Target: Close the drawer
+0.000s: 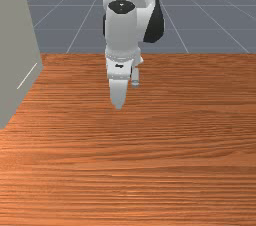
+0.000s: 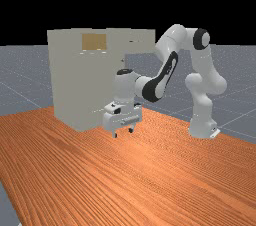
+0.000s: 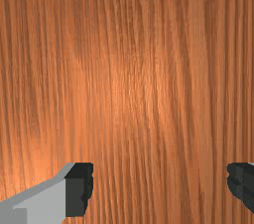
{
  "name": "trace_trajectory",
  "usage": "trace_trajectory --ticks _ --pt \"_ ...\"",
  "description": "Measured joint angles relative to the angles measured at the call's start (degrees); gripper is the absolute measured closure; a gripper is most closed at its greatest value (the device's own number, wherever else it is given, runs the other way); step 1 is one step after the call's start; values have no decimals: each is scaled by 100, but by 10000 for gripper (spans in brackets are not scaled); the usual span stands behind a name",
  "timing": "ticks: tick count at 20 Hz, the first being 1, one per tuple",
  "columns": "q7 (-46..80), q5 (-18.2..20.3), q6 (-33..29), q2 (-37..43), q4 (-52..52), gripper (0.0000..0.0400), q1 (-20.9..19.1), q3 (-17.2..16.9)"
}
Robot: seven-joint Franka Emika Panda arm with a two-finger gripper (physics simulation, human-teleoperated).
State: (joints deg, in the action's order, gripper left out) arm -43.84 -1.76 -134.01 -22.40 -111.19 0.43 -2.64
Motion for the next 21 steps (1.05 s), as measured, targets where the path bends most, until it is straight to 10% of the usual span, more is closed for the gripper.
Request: trace_trajectory --ticks 2,5,7,12,13,17,19,21 --pt "0 0 0 0 0 252 0 0" --pt "0 0 0 0 0 367 0 0" --pt "43 -39 -842 913 -684 388 7 -17" --pt "-189 -5 2045 1381 1086 399 11 0" --pt "-477 614 1999 1908 362 399 -15 -64" --pt "-82 -96 2378 4454 -2091 400 -44 -13" --pt "-3981 -141 2185 4200 -1623 400 246 -1347" --pt "-6944 664 2746 2424 368 399 -727 -2114"
